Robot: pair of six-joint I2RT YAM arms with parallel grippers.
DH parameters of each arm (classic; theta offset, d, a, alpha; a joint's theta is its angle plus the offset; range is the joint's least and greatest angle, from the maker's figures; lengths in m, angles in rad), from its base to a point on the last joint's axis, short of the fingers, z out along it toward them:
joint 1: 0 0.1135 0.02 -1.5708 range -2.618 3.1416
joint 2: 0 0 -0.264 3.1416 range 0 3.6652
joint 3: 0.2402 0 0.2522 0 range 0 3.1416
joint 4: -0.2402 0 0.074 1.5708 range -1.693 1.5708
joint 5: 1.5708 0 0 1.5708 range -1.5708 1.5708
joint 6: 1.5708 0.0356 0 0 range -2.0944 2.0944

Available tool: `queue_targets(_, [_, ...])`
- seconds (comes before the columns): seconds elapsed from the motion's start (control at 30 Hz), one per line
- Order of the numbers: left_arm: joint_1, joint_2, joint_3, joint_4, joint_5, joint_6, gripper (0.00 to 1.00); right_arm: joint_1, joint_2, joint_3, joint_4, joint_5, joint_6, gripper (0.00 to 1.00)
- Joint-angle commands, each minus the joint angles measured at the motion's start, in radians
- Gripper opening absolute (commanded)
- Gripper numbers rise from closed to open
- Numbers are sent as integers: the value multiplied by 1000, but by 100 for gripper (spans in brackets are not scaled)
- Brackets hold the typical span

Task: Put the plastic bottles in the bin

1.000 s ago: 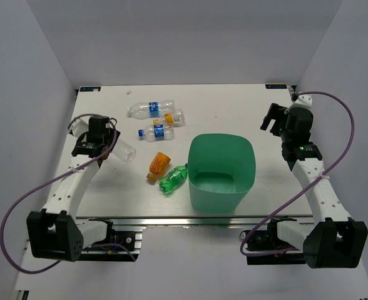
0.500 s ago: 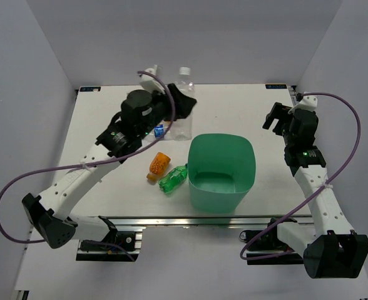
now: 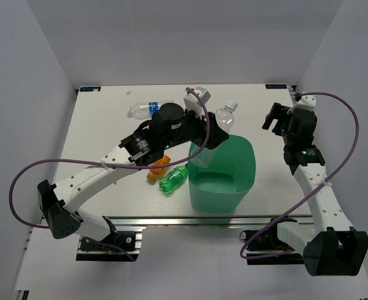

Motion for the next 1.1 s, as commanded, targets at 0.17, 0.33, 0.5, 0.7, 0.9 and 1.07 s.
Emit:
queue_targets(0.17, [-15,-18,8,-4,17,21,98,-1,5,4,14,23,-8,89])
queue_targets(0.33, [-15,-10,56,-56,-64,34,98,-3,5,6,7,35,-11,89])
queue_targets(0.5, [-15,-27,85,-110,-193,46,98,-3,5,4,6,37,-10,89])
queue_targets(0.7, [122,-67,51,-204,-494,-34,98,-3,6,10,1,40,-11,89])
queue_targets(0.9, [370,-118,-211,-158,-375,-112,98,-3,18,10,0,43,-11,89])
queue_targets(1.07, [385,-130,-412,-61,-309,-3,98,-3,29,12,0,23,-10,89])
